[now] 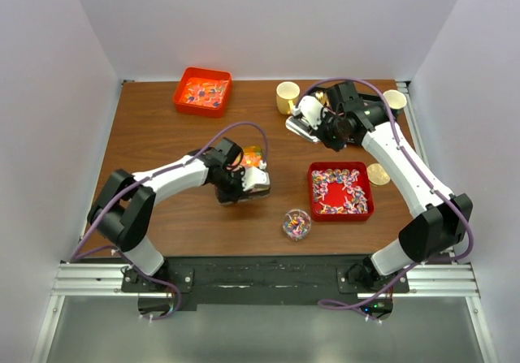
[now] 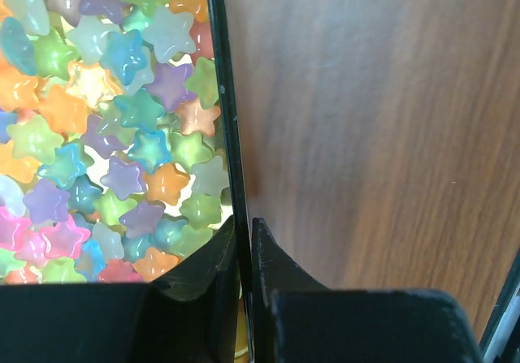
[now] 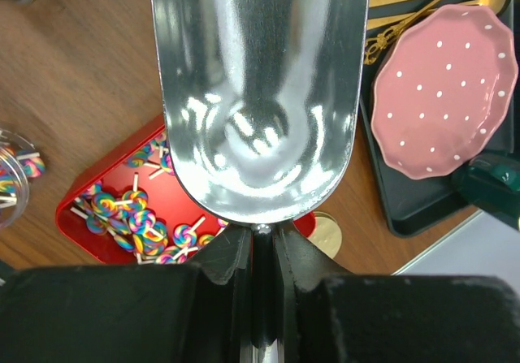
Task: Pack the candies
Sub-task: Move the storage box to the center of the board, then scoop the fake candies from the storage box.
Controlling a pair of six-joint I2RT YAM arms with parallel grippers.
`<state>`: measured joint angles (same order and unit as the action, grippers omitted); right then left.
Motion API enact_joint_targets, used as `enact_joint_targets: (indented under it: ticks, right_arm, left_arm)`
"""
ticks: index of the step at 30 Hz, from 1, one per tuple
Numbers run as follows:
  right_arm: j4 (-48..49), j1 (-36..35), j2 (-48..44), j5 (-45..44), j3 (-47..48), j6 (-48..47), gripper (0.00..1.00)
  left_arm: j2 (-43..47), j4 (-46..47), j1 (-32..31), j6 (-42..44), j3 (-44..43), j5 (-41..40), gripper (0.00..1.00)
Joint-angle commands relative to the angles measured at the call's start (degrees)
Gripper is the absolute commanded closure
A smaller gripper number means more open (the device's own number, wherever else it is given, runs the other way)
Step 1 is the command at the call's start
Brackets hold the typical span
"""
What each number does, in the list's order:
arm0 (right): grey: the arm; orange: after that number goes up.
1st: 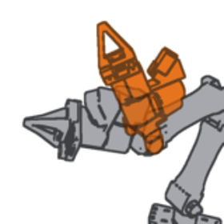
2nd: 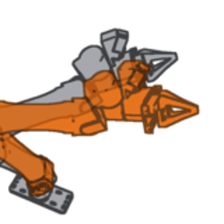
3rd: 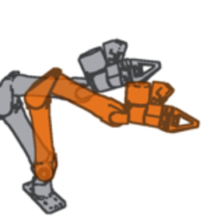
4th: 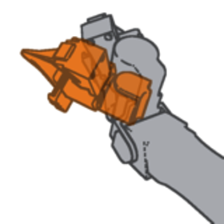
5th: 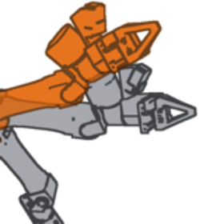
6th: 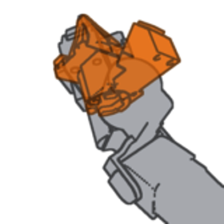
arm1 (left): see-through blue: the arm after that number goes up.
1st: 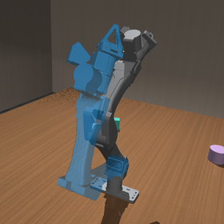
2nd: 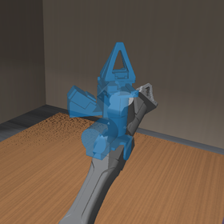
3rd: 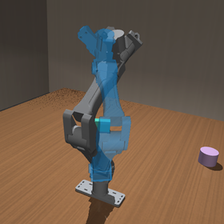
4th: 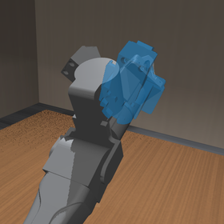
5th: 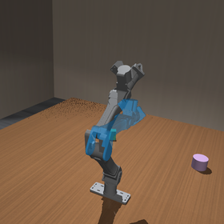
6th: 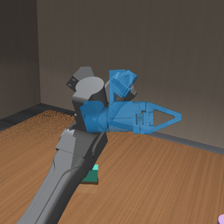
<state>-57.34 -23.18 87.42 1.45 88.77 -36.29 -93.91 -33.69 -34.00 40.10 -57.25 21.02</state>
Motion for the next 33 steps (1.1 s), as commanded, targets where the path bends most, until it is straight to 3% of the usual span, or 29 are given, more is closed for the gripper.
enact_joint_targets:
  ticks: [1, 6, 9, 13, 15, 17, 18, 20, 21, 22, 23, 26, 30, 33]
  right_arm:
    - [2.06, 0.15, -0.93, -0.13, 0.62, -2.11, 1.0]
    - [2.32, 0.15, -1.72, -0.14, -1.93, -2.73, 1.0]
    - [2.94, 0.15, -2.07, -0.4, -4.3, -4.91, 1.0]
    - [3.73, 0.24, -4.26, -0.57, -8.17, -9.92, 1.0]
    - [3.55, 0.15, -4.88, -0.66, -9.23, -14.93, 1.0]
    - [2.5, 0.06, -4.71, -1.01, -8.45, -20.19, 1.0]
    - [2.15, -0.11, -4.45, -1.28, -7.92, -21.79, 1.0]
    - [1.44, -0.98, -3.22, -1.37, -6.6, -25.82, 1.0]
    - [1.27, -1.43, -2.61, -2.58, -6.07, -26.98, 1.0]
    - [0.57, -2.21, -1.91, -3.73, -5.54, -28.03, 1.0]
    - [0.04, -3.7, -0.07, -4.09, -4.06, -30.22, 1.0]
    - [-0.23, -7.47, 3.88, -7.76, -1.68, -35.57, 1.0]
    - [-0.49, -12.58, 11.09, -14.27, 3.85, -42.71, 1.0]
    - [-6.53, -15.31, 19.41, -19.2, 12.98, -46.05, 1.0]
  left_arm:
    - [3.03, 1.87, -3.0, 7.18, 0.74, 2.45, 0.86]
    - [4.26, 7.49, -5.73, 7.02, 1.71, 1.66, 0.83]
    - [5.92, 9.79, -5.82, 3.68, 1.01, 1.05, 0.71]
    - [16.36, 8.82, -4.76, 2.09, 3.54, 1.66, 0.54]
    - [23.55, 10.04, -1.7, -1.39, 6.44, 3.41, 0.5]
    - [26.31, 12.84, 5.32, -7.11, 7.16, 5.52, 0.45]
    - [26.58, 13.47, 7.96, -13.75, 6.72, 6.48, 0.46]
    - [24.75, 13.57, 14.2, -19.41, 4.0, 10.78, 0.56]
    - [22.22, 13.65, 15.88, -25.1, 2.95, 12.19, 0.8]
    - [20.8, 13.74, 18.5, -27.76, 1.55, 15.17, 0.95]
    - [19.48, 14.61, 19.75, -30.4, 1.36, 16.67, 1.0]
    - [16.22, 21.01, 25.02, -43.48, 5.38, 22.92, 1.0]
    - [17.09, 32.89, 33.27, -63.77, 16.63, 25.22, 1.0]
    - [19.46, 35.45, 37.15, -69.44, 23.05, 22.5, 1.0]
